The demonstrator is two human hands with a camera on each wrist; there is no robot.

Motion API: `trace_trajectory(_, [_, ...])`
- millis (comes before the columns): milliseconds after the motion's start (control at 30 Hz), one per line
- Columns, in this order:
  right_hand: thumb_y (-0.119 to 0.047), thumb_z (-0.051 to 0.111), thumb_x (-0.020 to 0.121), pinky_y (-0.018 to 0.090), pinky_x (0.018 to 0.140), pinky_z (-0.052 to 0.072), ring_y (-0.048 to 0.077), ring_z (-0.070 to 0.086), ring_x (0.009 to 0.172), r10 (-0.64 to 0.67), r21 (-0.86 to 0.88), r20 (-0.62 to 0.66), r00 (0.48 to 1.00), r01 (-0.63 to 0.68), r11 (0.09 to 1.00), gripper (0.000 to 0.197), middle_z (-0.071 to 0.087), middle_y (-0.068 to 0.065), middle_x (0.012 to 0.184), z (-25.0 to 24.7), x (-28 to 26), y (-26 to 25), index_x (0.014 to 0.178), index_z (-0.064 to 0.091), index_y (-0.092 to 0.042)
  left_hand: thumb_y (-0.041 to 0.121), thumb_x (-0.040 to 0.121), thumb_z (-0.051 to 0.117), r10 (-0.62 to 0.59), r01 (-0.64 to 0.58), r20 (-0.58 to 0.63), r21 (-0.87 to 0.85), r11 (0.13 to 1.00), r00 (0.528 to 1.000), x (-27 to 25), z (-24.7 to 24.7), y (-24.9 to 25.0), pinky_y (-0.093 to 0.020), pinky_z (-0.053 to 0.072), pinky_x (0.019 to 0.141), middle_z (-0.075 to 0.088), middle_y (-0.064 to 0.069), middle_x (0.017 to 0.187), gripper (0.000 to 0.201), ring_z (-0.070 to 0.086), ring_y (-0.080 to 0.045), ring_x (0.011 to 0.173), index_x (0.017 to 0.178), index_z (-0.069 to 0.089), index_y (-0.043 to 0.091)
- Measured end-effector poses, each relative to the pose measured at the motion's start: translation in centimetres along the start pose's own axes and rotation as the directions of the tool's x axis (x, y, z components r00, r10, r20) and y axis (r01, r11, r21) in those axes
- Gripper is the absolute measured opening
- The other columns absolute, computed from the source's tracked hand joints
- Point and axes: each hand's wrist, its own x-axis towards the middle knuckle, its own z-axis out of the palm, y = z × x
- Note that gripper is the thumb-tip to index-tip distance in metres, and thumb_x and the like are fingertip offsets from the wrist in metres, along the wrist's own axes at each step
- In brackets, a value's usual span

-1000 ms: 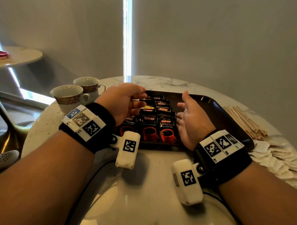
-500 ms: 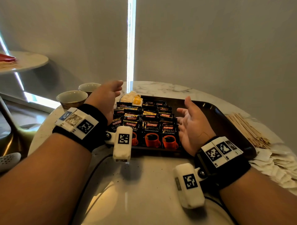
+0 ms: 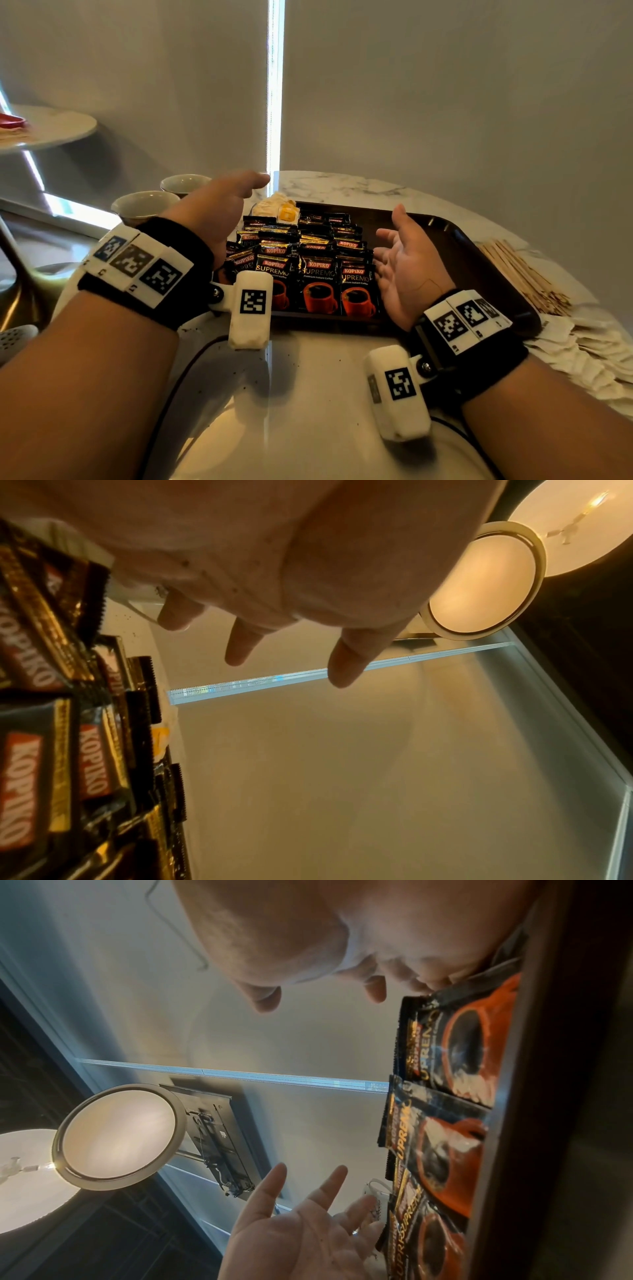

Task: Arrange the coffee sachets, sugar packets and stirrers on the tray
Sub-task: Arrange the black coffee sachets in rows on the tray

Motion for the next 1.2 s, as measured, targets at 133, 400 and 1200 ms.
trace_trajectory(133, [-0.061,0.043,0.096,0.04,0.064,0.059,0.031,0.064,0.105,0.025,-0.001,0.044,0.999,-0.025,1.0,0.073,0.056,0.02,0.126,-0.2,-0.3,-0.2,0.15,0.032,-0.014,0.045,0.101,0.049,-0.045,0.046,0.049,-0.025,0.999,0.998,-0.6,0.3,0.0,-0.035,0.055,0.054,0.048,-0.006,0.095,0.046,0.051,-0.024,0.072,0.137,0.048,0.017])
trace_trajectory(400, [-0.062,0.046,0.093,0.043,0.067,0.055,0.036,0.058,0.114,0.014,0.041,0.041,0.999,-0.015,0.999,0.078,0.036,0.023,0.153,0.0,-0.3,-0.2,0.153,0.028,-0.016,0.045,0.101,0.049,-0.056,0.058,0.035,-0.061,0.996,0.998,-1.3,0.2,0.2,-0.029,0.051,0.041,0.05,-0.01,0.11,0.04,0.059,-0.031,0.064,0.129,0.046,0.018])
trace_trajectory(1200, [-0.066,0.044,0.092,0.058,0.113,0.035,0.043,0.03,0.145,0.012,0.068,0.005,1.0,-0.013,0.998,0.081,0.021,0.028,0.159,-0.5,0.9,-0.2,0.156,0.023,-0.02,0.038,0.104,0.047,-0.004,0.004,0.013,0.008,1.0,1.0,-1.1,-0.7,-0.1,-0.02,0.04,0.027,0.064,-0.013,0.058,0.028,0.058,-0.01,0.032,0.103,0.053,0.01])
